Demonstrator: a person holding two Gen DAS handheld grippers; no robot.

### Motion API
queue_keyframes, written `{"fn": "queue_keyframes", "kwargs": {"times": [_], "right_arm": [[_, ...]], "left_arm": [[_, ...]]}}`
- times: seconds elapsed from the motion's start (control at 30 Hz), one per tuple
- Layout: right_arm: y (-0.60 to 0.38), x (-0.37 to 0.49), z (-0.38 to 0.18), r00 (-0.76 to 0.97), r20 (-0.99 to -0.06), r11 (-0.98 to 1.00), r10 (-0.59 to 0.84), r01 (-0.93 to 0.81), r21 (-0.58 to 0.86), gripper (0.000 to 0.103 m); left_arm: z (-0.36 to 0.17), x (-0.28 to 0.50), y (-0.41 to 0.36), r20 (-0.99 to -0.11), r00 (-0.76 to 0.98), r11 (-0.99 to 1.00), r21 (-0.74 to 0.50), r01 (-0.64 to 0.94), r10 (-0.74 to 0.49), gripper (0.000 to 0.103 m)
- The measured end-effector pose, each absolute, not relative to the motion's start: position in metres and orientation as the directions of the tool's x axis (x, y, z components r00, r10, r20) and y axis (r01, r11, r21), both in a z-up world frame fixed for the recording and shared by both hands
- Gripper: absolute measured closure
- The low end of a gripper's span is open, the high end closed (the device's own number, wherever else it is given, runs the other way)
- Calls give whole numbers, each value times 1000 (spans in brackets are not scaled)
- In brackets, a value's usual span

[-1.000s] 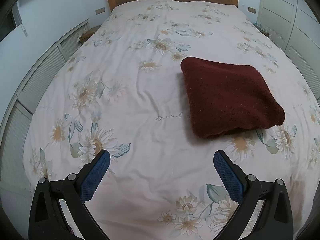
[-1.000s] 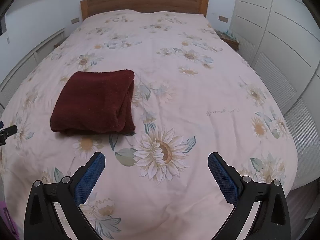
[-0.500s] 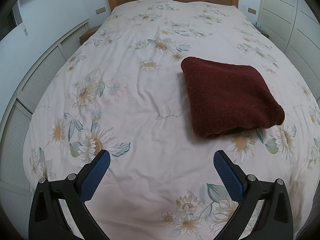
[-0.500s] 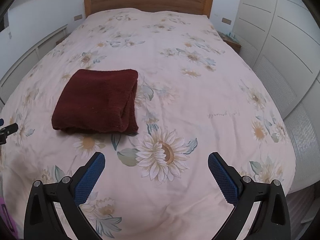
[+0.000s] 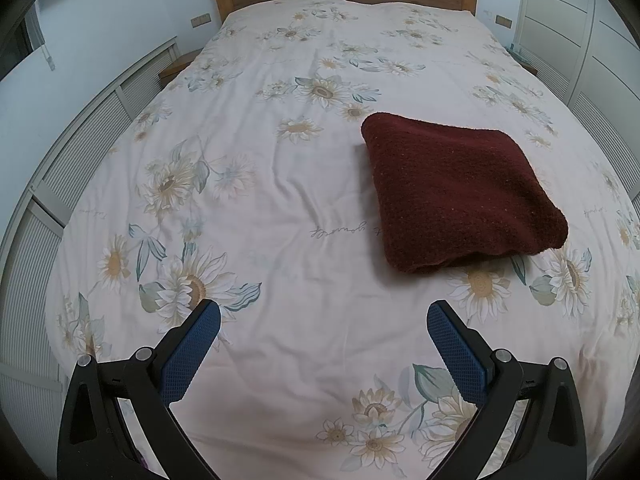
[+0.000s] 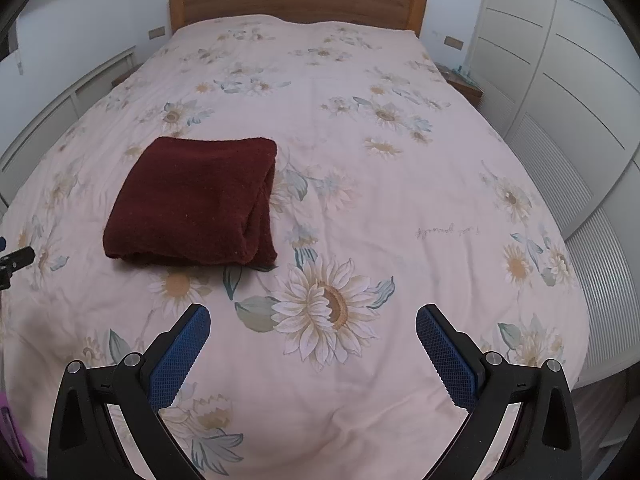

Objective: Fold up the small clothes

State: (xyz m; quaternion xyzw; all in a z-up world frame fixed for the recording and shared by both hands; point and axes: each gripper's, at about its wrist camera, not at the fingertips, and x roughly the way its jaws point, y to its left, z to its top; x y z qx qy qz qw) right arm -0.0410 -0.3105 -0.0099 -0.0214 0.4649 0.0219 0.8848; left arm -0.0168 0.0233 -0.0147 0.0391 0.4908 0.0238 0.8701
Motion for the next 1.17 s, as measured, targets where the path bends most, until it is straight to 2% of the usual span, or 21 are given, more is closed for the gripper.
{"fn": "queue_keyframes", "kwargs": {"times": [1.17], "right_arm": [[-307,-41,-18,543,-839,997,26,-80,-21,0]], "left_arm": [[-15,-17,14,-859,508,995,98,30,69,1]]}}
